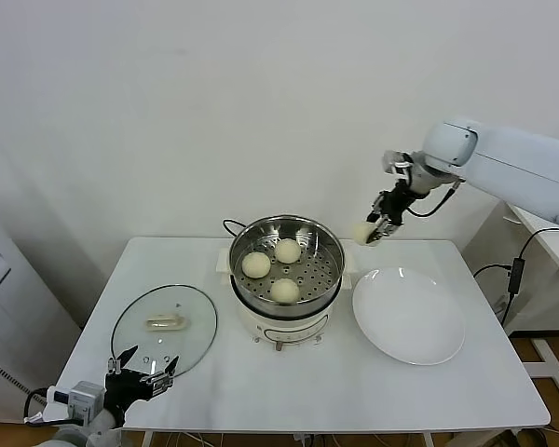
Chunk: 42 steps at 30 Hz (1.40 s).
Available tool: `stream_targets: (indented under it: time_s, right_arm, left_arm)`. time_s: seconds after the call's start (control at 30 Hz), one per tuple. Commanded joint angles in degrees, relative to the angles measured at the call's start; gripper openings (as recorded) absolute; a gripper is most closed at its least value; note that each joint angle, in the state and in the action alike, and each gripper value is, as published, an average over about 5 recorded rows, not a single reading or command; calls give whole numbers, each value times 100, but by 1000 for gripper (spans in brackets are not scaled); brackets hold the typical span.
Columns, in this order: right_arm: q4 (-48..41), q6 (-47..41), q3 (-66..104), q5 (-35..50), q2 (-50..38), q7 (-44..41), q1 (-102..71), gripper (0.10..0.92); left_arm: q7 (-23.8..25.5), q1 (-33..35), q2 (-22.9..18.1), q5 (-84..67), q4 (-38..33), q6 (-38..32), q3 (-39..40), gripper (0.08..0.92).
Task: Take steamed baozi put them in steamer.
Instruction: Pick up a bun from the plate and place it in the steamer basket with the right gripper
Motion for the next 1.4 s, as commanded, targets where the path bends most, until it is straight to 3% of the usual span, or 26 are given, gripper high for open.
stream_targets:
  time_s: [0.03, 0.57, 1.4]
  right_arm:
    - [349, -919, -469, 1097, 804, 726, 341, 399]
    - [286, -1375, -263, 800, 1384, 1466, -493, 399]
    - [98, -1438, 110, 365, 1327, 1828, -1284, 399]
  left_arm:
    - [6, -8, -21, 8, 2, -5, 12, 823]
    - [28, 14, -19, -1, 57, -46, -39, 823]
    - [19, -6, -37, -12, 90, -37, -57, 823]
